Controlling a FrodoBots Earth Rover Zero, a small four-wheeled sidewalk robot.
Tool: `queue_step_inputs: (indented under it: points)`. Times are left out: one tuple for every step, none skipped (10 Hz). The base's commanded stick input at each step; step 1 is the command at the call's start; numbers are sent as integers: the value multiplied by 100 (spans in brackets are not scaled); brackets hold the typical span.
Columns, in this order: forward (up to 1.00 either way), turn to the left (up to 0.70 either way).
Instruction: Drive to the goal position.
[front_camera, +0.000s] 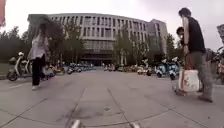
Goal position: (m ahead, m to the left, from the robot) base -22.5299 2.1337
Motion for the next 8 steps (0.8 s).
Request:
queue_step_inputs:
  points:
    - [0,-70]
    - [0,-70]
    - [0,-70]
    - [0,-70]
    - [0,-70]
    - [0,-70]
    - [0,-70]
    - [0,-70]
